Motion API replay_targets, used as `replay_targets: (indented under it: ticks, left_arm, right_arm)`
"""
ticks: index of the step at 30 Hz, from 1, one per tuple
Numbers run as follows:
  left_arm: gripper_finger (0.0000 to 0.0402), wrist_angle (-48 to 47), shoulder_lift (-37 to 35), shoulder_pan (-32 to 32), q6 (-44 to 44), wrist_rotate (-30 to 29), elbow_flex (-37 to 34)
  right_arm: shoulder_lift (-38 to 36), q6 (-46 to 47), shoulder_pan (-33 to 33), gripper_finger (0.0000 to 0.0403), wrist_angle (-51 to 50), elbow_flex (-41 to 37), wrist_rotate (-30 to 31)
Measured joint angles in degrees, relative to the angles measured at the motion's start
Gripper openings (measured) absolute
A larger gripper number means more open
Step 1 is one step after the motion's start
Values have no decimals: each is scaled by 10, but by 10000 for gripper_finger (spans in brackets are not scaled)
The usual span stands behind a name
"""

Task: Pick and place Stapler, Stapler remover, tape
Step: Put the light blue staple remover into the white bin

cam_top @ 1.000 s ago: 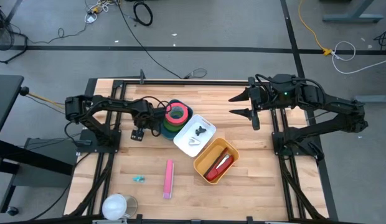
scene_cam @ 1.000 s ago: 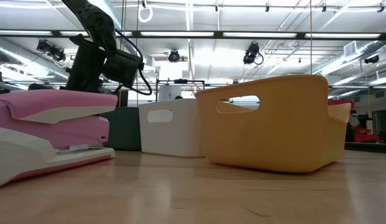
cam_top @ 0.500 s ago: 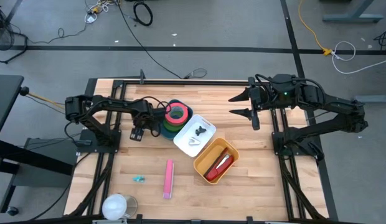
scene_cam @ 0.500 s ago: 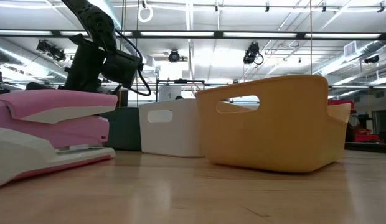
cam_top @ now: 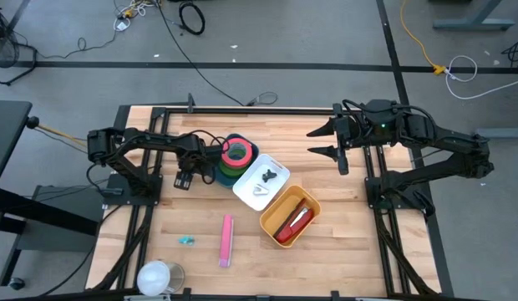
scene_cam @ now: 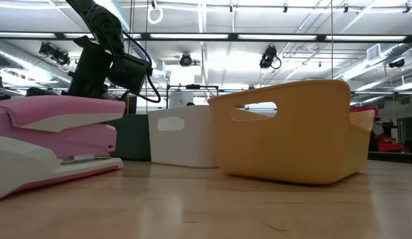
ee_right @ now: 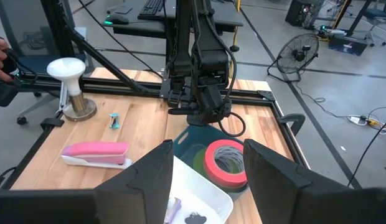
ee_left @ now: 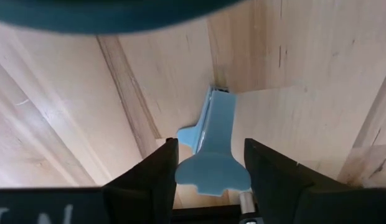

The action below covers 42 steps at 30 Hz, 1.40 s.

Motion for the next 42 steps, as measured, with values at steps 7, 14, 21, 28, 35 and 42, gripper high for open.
replay_targets:
  ticks: [7, 14, 21, 28, 35, 42]
  left_arm:
    - [180, 0, 0, 0, 0, 0, 0]
    - [181, -28, 2, 0, 0, -2, 11]
    - [181, -65, 2, 0, -1, -2, 37]
    - [181, -91, 2, 0, -2, -5, 50]
    - [181, -173, 1, 0, -2, -7, 50]
    - [181, -207, 1, 0, -17, -20, 50]
  right_arm:
    - [0, 0, 0, 194, 0, 0, 0]
    - [0, 0, 0, 194, 0, 0, 0]
    - [0, 0, 0, 194, 2, 0, 0]
    - [0, 0, 0, 194, 3, 0, 0]
    - [0, 0, 0, 194, 3, 0, 0]
    - [0, 0, 0, 194, 3, 0, 0]
